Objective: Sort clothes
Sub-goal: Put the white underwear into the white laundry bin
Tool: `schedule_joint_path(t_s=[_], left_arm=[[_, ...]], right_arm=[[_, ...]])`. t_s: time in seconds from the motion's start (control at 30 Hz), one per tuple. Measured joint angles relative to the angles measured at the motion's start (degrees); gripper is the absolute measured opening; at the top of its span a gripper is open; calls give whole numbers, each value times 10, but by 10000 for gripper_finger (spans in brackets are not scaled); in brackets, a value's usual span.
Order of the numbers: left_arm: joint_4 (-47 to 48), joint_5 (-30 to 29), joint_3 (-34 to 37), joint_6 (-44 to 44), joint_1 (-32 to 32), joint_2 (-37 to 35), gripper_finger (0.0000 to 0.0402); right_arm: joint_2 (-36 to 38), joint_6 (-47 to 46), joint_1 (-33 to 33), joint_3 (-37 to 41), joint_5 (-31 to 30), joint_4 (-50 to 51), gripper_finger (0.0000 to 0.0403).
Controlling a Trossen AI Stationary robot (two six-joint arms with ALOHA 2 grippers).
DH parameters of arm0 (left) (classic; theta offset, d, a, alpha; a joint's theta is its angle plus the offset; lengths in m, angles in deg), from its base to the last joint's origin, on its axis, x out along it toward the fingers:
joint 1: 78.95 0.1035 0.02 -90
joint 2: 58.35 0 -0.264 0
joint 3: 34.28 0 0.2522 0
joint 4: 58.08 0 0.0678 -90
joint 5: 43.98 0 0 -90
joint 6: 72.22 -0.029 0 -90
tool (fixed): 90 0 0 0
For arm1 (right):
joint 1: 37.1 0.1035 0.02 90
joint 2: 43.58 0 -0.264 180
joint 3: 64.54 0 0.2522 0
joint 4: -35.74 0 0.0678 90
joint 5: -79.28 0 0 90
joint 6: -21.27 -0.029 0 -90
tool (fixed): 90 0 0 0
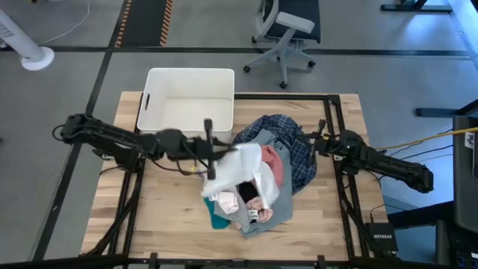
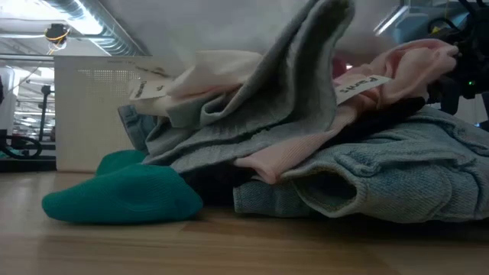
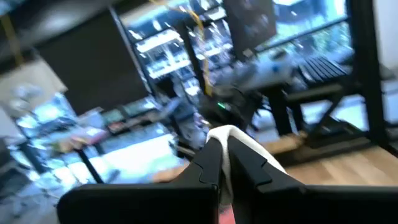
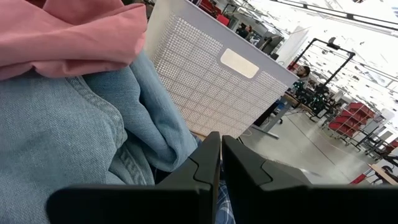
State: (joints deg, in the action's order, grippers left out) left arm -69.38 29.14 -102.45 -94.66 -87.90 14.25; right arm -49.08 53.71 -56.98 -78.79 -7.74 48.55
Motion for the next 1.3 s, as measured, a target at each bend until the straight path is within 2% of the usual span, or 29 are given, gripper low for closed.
schedule_joint_path(t_s=[0.13,0.3,0.43,0.63,0.87,0.93,1.1,1.3], left_arm=[[-10,-3,0,-15,34,-44,4],[-66,-5,-1,-46,72,-96,4],[-71,-21,-23,-83,106,-130,4],[-76,-50,-65,-158,157,-162,4],[-68,-72,-78,-167,240,-174,4],[-47,-91,-78,-152,266,-174,4],[48,-97,-78,-92,326,-158,4],[183,-108,-77,-42,370,-139,4]], right_arm=[[0,0,0,0,0,0,35],[0,0,0,0,0,0,35],[0,0,0,0,0,0,35],[0,0,0,0,0,0,35],[0,0,0,0,0,0,35],[0,0,0,0,0,0,35],[0,0,0,0,0,0,35],[0,0,0,0,0,0,35]])
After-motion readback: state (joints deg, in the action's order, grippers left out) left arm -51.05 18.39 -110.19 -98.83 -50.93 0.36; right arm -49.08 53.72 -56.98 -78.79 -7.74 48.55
